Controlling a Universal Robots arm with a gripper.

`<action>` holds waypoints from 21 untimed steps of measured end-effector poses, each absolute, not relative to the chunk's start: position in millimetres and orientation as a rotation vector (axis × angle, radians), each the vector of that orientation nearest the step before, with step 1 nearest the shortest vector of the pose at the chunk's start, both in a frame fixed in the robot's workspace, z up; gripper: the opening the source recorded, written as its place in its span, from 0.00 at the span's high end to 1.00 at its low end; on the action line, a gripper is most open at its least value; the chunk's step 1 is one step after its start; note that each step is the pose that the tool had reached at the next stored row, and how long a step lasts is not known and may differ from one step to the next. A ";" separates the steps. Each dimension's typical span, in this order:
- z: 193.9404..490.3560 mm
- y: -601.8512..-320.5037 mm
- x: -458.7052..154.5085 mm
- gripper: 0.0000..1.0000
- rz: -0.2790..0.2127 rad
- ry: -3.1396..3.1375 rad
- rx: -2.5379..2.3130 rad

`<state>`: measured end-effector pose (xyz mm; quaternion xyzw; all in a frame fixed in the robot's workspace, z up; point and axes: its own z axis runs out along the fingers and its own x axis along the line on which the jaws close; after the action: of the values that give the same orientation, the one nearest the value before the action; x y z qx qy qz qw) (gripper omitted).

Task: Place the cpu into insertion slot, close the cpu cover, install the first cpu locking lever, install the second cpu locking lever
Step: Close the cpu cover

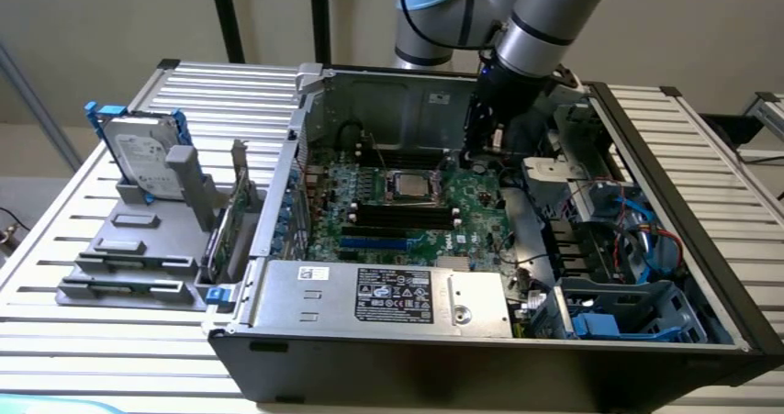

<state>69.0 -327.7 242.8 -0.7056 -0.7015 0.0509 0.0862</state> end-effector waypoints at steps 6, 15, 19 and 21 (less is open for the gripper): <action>242.8 -327.7 59.1 0.89 0.183 -2.074 -2.087; 242.7 -327.7 42.4 0.89 0.230 -2.048 -2.062; 242.2 -327.9 34.2 0.89 0.251 -2.036 -2.050; 241.7 -328.1 30.1 0.89 0.260 -2.030 -2.045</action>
<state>30.1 -328.1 241.7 -0.7013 -0.6964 0.0893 0.1238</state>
